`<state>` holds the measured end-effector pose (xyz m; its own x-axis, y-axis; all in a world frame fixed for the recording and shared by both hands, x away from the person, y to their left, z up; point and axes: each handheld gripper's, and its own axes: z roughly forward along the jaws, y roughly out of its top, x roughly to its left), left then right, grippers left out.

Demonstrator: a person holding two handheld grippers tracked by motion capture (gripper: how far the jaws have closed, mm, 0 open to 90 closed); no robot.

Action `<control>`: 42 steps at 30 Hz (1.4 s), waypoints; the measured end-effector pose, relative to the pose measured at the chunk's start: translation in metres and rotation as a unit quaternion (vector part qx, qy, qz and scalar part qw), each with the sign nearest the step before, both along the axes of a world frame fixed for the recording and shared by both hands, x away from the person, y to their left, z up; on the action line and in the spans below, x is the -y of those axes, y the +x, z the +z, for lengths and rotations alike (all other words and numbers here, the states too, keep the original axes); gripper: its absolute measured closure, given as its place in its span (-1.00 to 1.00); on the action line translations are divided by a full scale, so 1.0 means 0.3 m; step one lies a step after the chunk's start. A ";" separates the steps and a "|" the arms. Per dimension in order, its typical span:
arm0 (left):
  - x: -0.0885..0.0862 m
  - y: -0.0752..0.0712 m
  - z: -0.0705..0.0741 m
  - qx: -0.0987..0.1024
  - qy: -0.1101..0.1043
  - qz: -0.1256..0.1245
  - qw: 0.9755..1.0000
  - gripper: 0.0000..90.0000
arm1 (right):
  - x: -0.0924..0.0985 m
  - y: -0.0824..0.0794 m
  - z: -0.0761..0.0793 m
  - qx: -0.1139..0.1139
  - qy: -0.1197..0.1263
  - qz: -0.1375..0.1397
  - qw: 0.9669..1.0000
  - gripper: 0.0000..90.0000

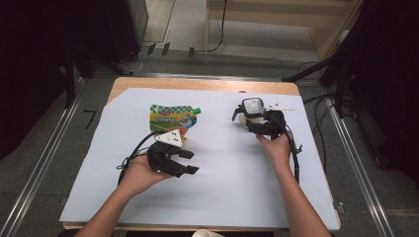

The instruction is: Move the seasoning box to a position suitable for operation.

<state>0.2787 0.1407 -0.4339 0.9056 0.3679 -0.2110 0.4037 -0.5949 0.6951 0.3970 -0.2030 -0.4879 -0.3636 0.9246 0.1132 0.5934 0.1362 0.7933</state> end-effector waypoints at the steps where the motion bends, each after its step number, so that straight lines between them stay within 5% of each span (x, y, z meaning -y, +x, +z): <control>1: -0.003 -0.001 0.000 0.001 0.003 -0.002 1.000 -0.05 | -0.003 0.005 -0.005 0.002 0.003 -0.002 1.000 -0.64; 16: -0.059 -0.042 -0.012 -0.008 0.002 0.028 1.000 -0.05 | -0.069 0.090 -0.085 0.046 -0.003 -0.035 0.998 -0.71; 42: -0.082 -0.046 -0.018 -0.012 0.002 0.038 0.999 -0.06 | -0.069 0.107 -0.090 0.051 0.006 -0.043 0.998 -0.66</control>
<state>0.2648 0.1655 -0.4394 0.8697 0.4363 -0.2310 0.4643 -0.5641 0.6828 0.4290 -0.1823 -0.5148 -0.2940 0.9516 0.0898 0.5178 0.0796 0.8518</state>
